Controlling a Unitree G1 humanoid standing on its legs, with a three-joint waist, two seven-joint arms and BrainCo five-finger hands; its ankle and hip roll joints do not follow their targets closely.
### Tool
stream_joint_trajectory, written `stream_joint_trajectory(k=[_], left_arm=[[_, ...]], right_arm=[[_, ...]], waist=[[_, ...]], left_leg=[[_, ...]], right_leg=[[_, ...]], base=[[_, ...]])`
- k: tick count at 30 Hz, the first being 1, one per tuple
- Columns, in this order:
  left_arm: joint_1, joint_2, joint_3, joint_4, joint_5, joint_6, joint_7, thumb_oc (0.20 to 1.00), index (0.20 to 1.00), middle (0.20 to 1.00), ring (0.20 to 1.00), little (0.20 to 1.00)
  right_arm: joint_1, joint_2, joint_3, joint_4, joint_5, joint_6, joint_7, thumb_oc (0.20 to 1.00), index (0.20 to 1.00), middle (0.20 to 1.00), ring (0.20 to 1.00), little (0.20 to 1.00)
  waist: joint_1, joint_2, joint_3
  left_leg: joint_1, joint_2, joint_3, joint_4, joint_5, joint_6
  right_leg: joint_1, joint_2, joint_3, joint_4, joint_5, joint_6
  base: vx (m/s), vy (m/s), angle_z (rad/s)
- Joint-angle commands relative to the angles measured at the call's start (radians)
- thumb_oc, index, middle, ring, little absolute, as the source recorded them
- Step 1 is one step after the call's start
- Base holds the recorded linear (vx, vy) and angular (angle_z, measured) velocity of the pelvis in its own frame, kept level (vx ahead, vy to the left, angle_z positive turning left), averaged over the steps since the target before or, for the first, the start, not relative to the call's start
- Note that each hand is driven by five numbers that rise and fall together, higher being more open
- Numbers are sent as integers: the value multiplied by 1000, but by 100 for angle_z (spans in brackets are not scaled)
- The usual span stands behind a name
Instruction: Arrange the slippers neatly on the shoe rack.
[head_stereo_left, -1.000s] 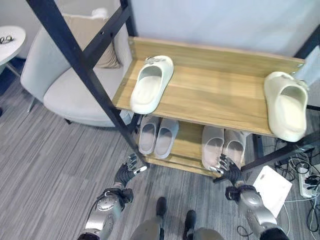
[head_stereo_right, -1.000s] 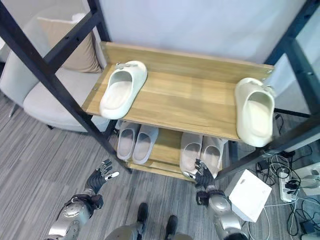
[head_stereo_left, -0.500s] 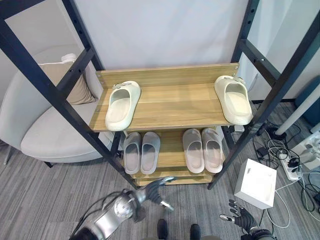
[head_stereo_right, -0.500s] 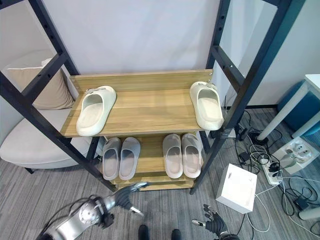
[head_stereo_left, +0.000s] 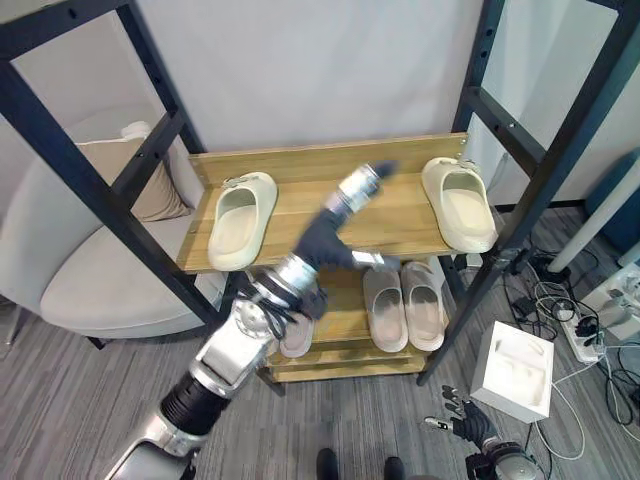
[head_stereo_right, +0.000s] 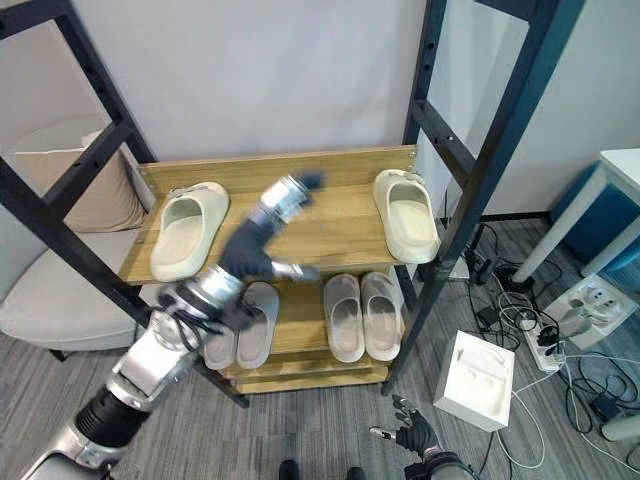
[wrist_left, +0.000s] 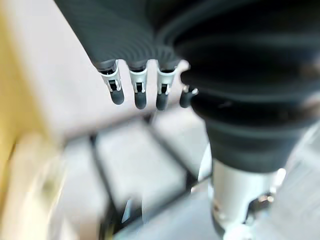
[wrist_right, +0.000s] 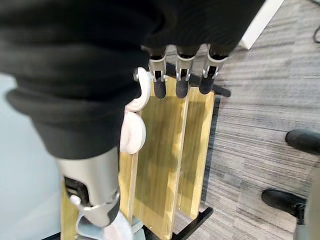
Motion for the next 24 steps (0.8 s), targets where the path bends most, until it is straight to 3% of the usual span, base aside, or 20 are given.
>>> stream_joint_trajectory(k=[1,3,4,5,8,13,15,24], left_arm=[[-189,83,23,184,263,-29,207,1000,1000,1000,1000,1000],[-273,219,8,291,439,10,287,1000,1000,1000,1000,1000],[-276,220,5,294,440,9,289,1000,1000,1000,1000,1000],[-295,292,1,340,520,33,325,1000,1000,1000,1000,1000],[-303,360,-1,415,600,68,358,1000,1000,1000,1000,1000],[-297,416,39,536,657,138,404,1000,1000,1000,1000,1000],[-327,478,19,650,724,195,407,1000,1000,1000,1000,1000],[-378,514,-40,793,785,243,369,1000,1000,1000,1000,1000]], right_arm=[[-11,7,0,-49,43,-78,-3,1000,1000,1000,1000,1000],[-5,-8,13,-55,59,-99,-2,1000,1000,1000,1000,1000],[-6,-6,13,-54,59,-99,-2,1000,1000,1000,1000,1000],[-2,-18,20,-65,67,-109,-1,1000,1000,1000,1000,1000],[0,-28,31,-71,81,-118,4,1000,1000,1000,1000,1000],[12,-33,33,-84,91,-126,6,1000,1000,1000,1000,1000],[14,-44,35,-107,104,-130,12,1000,1000,1000,1000,1000],[27,-48,34,-147,115,-127,23,1000,1000,1000,1000,1000]], waist=[[3,-32,0],[-3,-26,-4],[-3,-27,-3],[-6,-25,-4],[-8,-26,-5],[-7,-30,-8],[-11,-33,-4],[-20,-44,3]], left_leg=[[119,7,-4,0,-191,-14],[120,9,-1,0,-191,-18],[121,9,-2,0,-191,-18],[121,10,2,0,-191,-20],[122,11,7,0,-192,-21],[123,13,11,0,-194,-22],[121,13,14,0,-194,-22],[107,13,26,0,-196,-20]], right_leg=[[22,-40,-13,0,-81,70],[19,-38,-12,0,-77,74],[20,-38,-12,0,-77,74],[17,-37,-11,0,-75,77],[14,-36,-7,0,-72,79],[12,-35,-3,0,-71,81],[8,-34,1,0,-68,81],[-13,-33,12,0,-63,86]], base=[[0,0,0],[18,-5,-3],[14,0,-5],[9,1,-7],[22,9,-5],[31,13,-4],[29,21,-5],[23,20,-4]])
